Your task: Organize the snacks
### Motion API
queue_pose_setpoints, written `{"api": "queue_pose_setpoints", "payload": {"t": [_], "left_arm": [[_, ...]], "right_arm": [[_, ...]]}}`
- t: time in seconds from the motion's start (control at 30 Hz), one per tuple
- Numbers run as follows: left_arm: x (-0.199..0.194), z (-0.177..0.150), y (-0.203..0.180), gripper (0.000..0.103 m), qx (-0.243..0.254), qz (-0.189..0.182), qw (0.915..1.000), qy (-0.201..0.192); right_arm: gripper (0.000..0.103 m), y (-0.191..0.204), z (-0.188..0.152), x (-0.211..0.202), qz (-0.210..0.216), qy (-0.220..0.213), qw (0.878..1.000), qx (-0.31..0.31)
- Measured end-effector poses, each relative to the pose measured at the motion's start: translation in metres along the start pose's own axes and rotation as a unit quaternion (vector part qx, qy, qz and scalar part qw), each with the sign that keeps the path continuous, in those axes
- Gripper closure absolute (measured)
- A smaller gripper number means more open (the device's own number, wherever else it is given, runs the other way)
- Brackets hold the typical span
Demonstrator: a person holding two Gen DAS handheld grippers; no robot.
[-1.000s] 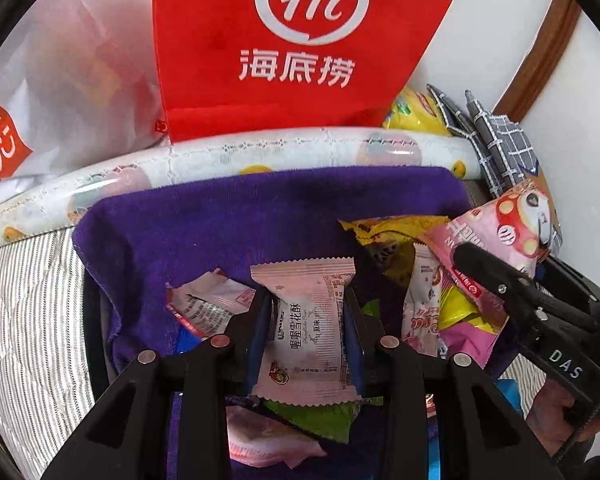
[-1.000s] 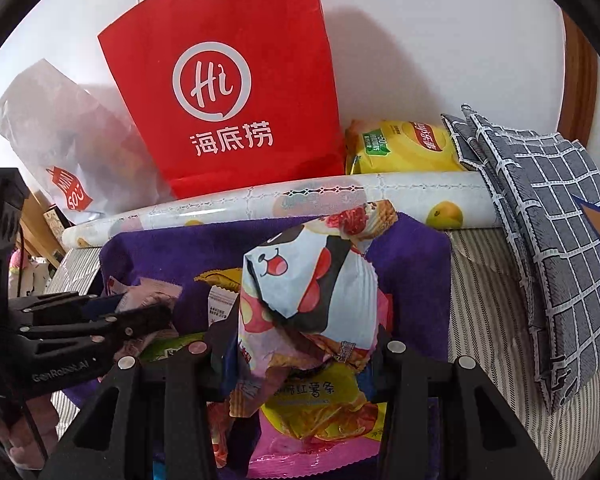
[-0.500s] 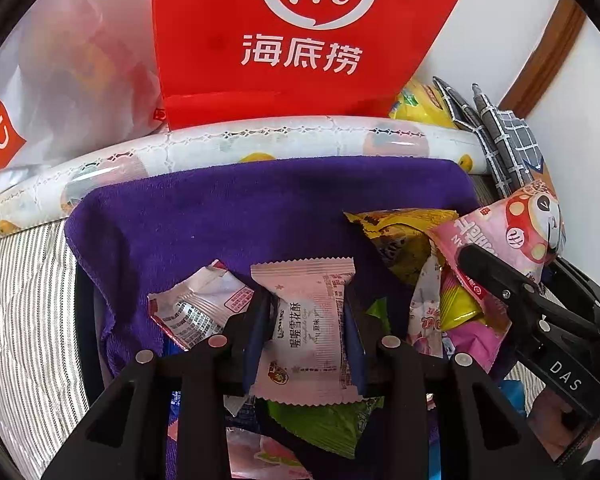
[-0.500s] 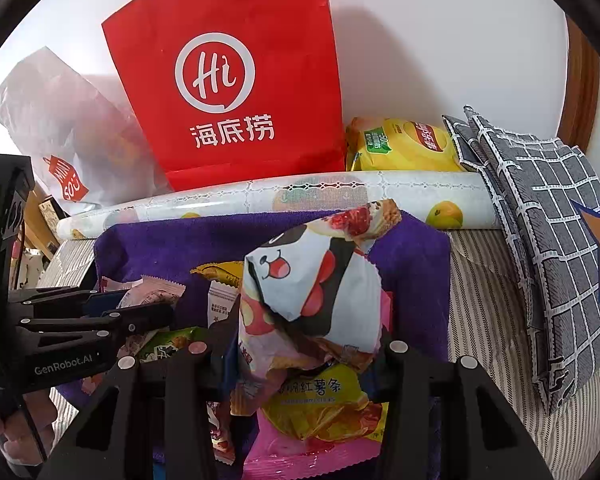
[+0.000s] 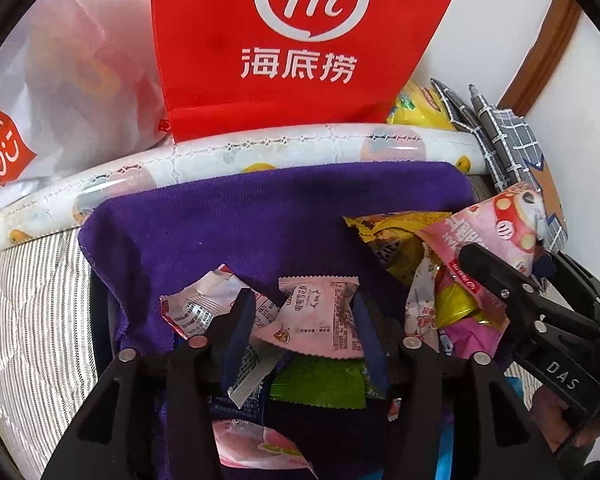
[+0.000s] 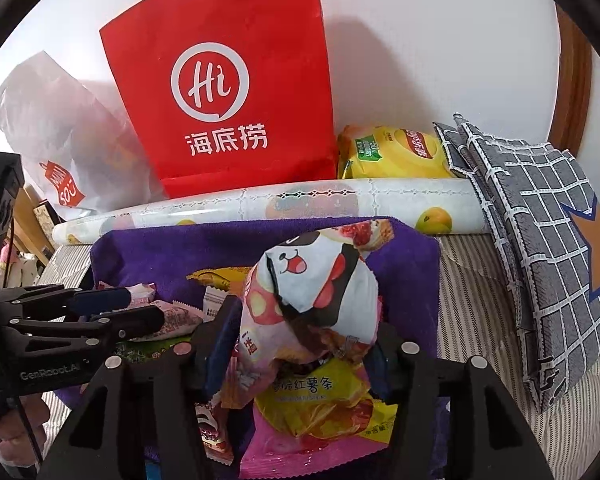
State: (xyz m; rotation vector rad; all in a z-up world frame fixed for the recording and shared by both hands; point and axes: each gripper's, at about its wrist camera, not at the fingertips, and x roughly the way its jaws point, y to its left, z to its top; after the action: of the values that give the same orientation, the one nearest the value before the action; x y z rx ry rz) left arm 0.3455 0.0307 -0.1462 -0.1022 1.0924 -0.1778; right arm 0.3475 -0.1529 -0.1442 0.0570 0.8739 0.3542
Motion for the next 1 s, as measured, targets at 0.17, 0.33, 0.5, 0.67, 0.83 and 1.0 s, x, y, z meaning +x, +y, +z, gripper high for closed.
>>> {"api": "queue_pose_setpoints", "payload": {"t": [0.17,0.33,0.5,0.67,0.83,1.0], "left_arm": [[-0.015,0.002,-0.004,0.033,0.007,0.006,0.9998,-0.018],[-0.033,0.003,-0.009,0.021,0.015,0.005,0.9992,-0.036],[-0.048,0.002,-0.017,0.019,0.024,0.017,0.9989,-0.036],[-0.069,-0.002,-0.027,0.019,0.032,0.026,0.9977,-0.053],[-0.097,-0.017,-0.031,0.019,0.024,0.029,0.9962,-0.079],[-0.127,-0.046,-0.032,0.019,0.023,0.021,0.9947,-0.098]], "right_arm": [[0.038,0.001,-0.002,-0.005,-0.011,-0.002,1.0,-0.01],[0.028,-0.003,-0.003,-0.021,-0.012,-0.021,1.0,0.011],[0.023,-0.002,-0.003,-0.043,-0.028,-0.026,0.999,0.025],[0.022,-0.001,-0.012,-0.071,-0.037,-0.03,0.998,0.042],[0.023,0.002,-0.024,-0.104,-0.042,-0.029,0.997,0.051],[0.023,0.005,-0.04,-0.138,-0.038,-0.04,0.996,0.064]]}}
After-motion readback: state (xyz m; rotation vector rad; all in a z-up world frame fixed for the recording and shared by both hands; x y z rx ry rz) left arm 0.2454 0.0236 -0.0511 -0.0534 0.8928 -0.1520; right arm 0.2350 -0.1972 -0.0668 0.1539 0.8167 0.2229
